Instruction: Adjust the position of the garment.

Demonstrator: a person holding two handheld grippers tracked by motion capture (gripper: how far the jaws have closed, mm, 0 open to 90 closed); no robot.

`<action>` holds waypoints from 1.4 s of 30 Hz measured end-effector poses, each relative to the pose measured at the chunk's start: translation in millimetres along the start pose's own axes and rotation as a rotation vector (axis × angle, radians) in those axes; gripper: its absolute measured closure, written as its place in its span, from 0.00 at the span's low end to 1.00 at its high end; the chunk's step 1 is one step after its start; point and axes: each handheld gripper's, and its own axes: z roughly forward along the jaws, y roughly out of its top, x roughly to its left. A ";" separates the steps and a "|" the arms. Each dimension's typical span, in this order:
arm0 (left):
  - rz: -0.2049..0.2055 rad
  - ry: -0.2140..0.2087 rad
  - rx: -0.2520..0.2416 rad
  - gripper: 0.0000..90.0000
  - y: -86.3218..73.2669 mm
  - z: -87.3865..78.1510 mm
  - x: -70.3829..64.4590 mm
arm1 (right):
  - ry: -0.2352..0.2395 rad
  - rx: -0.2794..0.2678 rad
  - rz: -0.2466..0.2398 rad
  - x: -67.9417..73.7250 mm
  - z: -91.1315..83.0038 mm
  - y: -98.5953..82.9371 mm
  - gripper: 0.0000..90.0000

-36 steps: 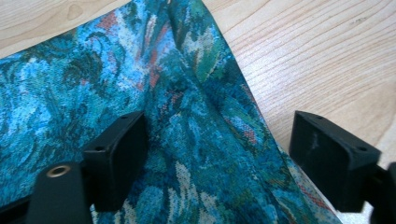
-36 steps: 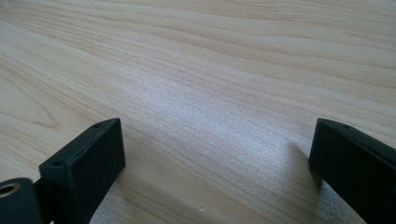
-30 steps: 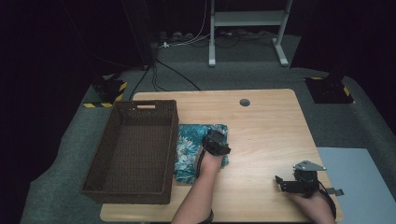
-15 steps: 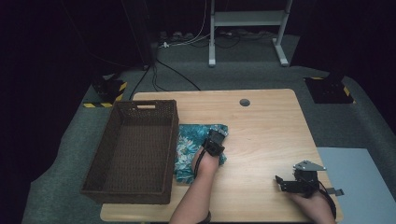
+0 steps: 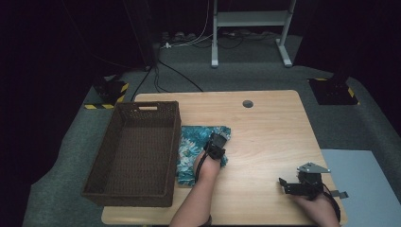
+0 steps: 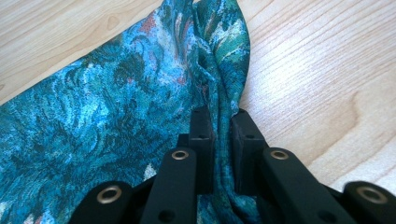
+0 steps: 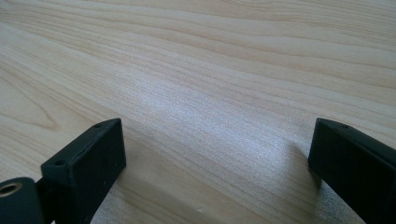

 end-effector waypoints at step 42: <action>-0.172 -0.106 -0.317 0.91 4.7 -75.9 30.1 | -0.006 0.001 0.001 0.2 0.0 0.0 0.04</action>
